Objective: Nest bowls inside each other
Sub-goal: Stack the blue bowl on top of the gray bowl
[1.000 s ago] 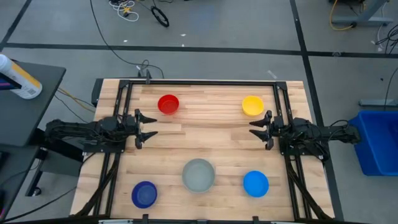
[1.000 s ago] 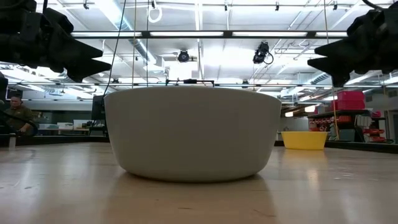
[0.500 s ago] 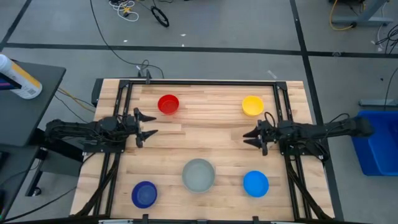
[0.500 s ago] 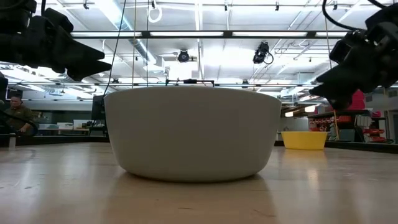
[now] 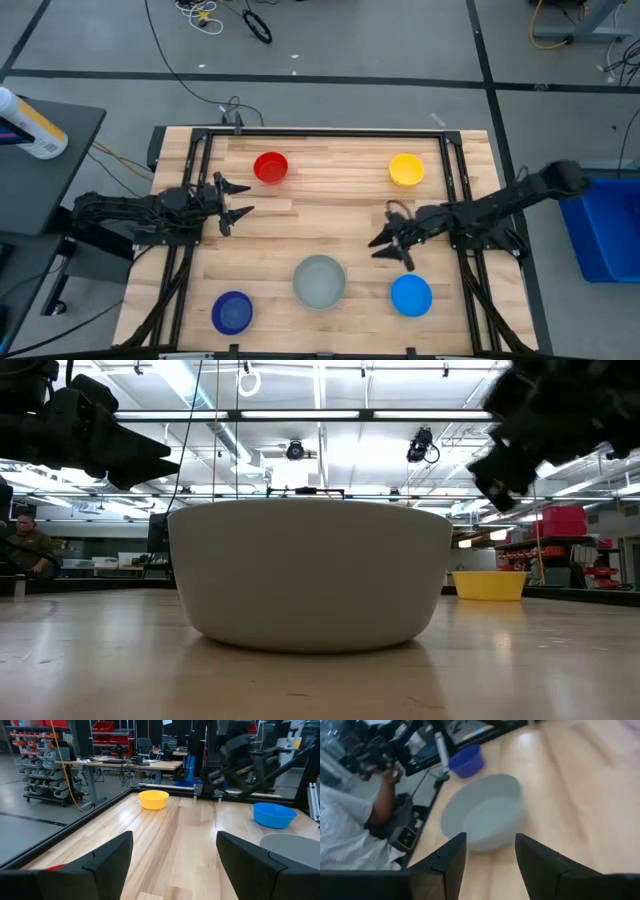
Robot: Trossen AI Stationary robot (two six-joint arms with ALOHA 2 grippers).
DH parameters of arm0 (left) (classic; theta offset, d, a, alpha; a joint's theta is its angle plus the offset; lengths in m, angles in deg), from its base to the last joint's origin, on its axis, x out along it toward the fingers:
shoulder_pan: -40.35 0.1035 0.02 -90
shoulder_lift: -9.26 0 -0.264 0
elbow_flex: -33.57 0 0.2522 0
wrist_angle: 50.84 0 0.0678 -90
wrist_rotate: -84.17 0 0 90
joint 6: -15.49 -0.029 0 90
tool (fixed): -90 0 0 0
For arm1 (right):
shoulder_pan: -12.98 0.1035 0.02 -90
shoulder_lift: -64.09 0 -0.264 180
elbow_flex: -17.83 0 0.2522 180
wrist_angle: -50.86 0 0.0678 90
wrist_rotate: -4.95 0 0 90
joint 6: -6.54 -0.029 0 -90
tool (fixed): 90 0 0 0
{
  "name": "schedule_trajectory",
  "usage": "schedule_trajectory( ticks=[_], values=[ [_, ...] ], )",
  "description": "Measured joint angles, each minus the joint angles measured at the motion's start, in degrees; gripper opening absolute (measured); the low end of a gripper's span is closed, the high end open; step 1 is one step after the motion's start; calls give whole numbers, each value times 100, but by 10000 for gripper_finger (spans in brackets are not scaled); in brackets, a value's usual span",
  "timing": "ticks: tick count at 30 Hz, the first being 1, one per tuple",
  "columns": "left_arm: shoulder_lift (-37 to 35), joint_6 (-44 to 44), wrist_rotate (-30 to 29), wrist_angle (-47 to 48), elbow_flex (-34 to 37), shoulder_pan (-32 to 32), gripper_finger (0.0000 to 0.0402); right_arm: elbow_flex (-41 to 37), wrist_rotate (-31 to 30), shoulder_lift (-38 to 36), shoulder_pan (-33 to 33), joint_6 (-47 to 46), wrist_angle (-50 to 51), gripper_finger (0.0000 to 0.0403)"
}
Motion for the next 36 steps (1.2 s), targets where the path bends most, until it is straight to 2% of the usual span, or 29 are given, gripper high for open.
schedule_trajectory(
  ticks=[5,10,14,17,22,28,36],
  values=[
    [0,1,-7,7,0,0,294,1069,-105,1123,208,90,715,178],
    [0,0,-10,14,0,0,294,1552,-531,1599,360,-361,2154,185],
    [0,-17,1,17,0,0,294,1651,-575,1556,512,-876,2866,190],
    [0,-47,3,8,0,0,294,1827,-752,1361,607,-1108,3794,190],
    [0,-52,1,-4,2,0,294,2338,-1848,979,581,-1228,6168,190],
    [0,-124,-29,-19,2,0,294,2279,-2723,642,-109,-993,7098,199],
    [0,-157,-60,-31,4,0,294,1896,-2769,601,-1632,164,7162,197]
  ],
)
